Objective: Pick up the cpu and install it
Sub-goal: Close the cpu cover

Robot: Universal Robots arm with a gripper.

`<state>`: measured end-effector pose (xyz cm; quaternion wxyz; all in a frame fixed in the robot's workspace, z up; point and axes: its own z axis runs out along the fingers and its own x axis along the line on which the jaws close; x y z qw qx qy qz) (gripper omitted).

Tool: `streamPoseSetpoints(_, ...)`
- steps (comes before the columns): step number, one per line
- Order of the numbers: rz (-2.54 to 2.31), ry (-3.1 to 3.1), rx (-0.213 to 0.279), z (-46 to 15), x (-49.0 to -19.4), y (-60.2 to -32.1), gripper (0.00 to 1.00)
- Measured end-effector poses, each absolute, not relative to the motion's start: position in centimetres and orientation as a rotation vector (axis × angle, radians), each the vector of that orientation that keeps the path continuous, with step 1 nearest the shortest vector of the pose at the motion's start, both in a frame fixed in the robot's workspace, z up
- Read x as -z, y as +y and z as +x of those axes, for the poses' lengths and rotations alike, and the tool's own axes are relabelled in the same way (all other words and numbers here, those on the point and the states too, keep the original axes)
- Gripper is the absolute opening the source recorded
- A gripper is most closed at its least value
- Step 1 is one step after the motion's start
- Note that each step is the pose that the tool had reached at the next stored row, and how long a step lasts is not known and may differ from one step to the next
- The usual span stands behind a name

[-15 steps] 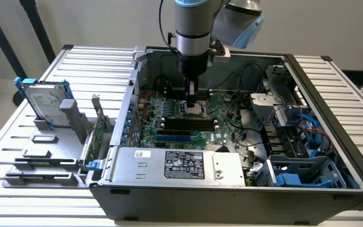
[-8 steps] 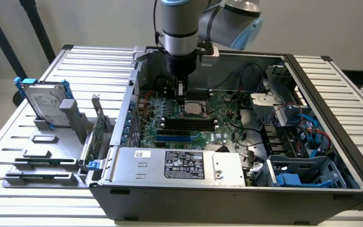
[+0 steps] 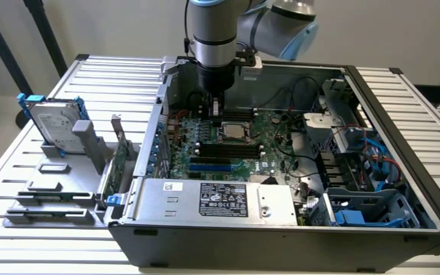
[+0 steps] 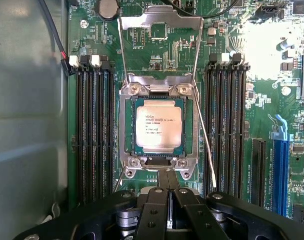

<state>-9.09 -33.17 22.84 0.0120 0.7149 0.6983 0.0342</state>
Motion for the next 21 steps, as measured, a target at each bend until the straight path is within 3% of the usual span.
streamPoseSetpoints(10,2.229,2.177,-0.107,-9.0,-22.8,-33.2,0.11)
streamPoseSetpoints(21,2.236,2.183,-0.108,-4.3,-24.0,-33.2,0.11)
